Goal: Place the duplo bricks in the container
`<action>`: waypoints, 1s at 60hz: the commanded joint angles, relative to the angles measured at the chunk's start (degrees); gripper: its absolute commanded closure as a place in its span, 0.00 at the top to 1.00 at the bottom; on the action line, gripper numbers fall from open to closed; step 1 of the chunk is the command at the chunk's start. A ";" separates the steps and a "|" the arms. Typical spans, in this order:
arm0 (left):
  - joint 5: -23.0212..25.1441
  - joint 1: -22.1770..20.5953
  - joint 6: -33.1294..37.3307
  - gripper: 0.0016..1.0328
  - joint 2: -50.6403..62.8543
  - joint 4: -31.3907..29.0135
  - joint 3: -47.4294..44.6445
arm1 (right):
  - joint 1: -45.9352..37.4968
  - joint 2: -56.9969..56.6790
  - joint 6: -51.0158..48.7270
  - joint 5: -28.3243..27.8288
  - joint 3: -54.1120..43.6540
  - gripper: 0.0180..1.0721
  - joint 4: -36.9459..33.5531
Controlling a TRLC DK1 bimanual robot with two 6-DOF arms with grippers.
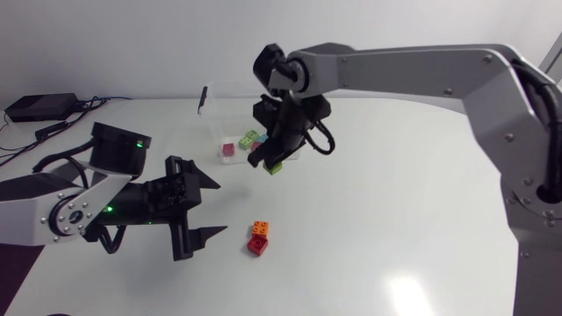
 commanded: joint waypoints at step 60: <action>-4.90 -10.51 -7.28 0.95 20.47 5.61 3.87 | -10.70 14.97 0.80 -0.35 31.58 0.87 6.73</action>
